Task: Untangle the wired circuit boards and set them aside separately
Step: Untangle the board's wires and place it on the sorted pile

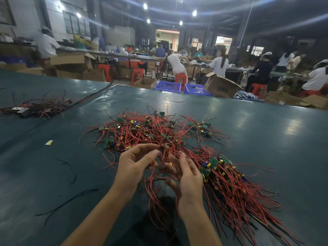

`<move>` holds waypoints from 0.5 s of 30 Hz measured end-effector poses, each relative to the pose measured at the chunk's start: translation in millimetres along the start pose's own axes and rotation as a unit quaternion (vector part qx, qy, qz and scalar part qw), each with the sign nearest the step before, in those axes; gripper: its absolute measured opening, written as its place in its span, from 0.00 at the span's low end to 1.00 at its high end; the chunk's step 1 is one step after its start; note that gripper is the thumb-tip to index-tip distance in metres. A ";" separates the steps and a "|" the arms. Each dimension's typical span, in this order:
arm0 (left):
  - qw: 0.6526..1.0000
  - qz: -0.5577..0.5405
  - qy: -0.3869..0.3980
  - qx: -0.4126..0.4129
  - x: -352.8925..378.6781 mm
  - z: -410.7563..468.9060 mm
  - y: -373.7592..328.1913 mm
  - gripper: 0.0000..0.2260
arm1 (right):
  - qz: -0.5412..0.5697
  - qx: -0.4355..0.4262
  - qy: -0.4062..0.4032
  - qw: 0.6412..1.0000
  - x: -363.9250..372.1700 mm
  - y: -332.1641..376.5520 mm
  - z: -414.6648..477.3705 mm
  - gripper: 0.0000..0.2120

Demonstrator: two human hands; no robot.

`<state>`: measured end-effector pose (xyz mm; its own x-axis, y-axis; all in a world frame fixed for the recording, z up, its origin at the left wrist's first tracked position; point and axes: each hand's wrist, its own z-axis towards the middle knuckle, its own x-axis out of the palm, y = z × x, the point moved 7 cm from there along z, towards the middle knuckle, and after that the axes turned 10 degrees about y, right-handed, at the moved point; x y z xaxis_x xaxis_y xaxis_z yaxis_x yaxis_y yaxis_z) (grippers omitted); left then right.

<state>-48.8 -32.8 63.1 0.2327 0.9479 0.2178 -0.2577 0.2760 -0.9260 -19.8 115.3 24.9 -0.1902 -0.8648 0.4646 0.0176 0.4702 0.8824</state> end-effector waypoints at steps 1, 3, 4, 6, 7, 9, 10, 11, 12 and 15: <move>0.998 -0.053 0.002 -0.028 -1.5 0.7 4.4 0.06 | 0.007 0.001 0.007 1.000 1.5 -0.2 -0.4 0.09; 0.988 -0.136 0.008 -0.075 -2.2 1.6 11.6 0.07 | -0.014 -0.009 0.008 1.000 2.3 -0.2 0.0 0.07; 0.983 -0.158 0.011 -0.092 -2.3 1.9 14.1 0.07 | -0.034 -0.023 0.000 0.999 1.0 0.3 0.3 0.07; 0.974 -0.192 0.011 -0.120 0.3 4.6 18.7 0.06 | -0.060 -0.060 -0.019 0.996 -1.8 3.3 0.1 0.07; 0.968 -0.209 0.006 -0.140 1.9 5.1 20.6 0.08 | -0.064 -0.075 -0.025 0.995 -2.4 5.0 -0.6 0.08; 0.954 -0.242 0.002 -0.175 3.3 4.0 24.2 0.10 | -0.064 -0.098 -0.027 0.993 -2.0 8.1 -2.5 0.09; 0.948 -0.260 0.008 -0.182 3.2 3.2 24.9 0.11 | -0.065 -0.108 -0.028 0.992 -1.9 9.9 -3.6 0.09; 0.942 -0.278 0.015 -0.186 3.5 1.5 23.9 0.13 | -0.068 -0.119 -0.032 0.990 -1.9 12.1 -4.6 0.09; 0.937 -0.291 0.020 -0.190 2.6 -0.6 23.4 0.15 | -0.072 -0.130 -0.039 0.988 -2.5 14.1 -5.5 0.10; 0.943 -0.253 0.017 -0.215 -2.0 -2.1 28.3 0.18 | -0.064 -0.158 -0.075 0.983 -9.5 20.7 -7.7 0.11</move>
<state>-54.7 -27.1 35.8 0.2549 0.7041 0.6628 0.2978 0.5949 -0.7466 -10.1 131.8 39.4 -0.3520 -0.8666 0.3537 0.2842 0.2611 0.9225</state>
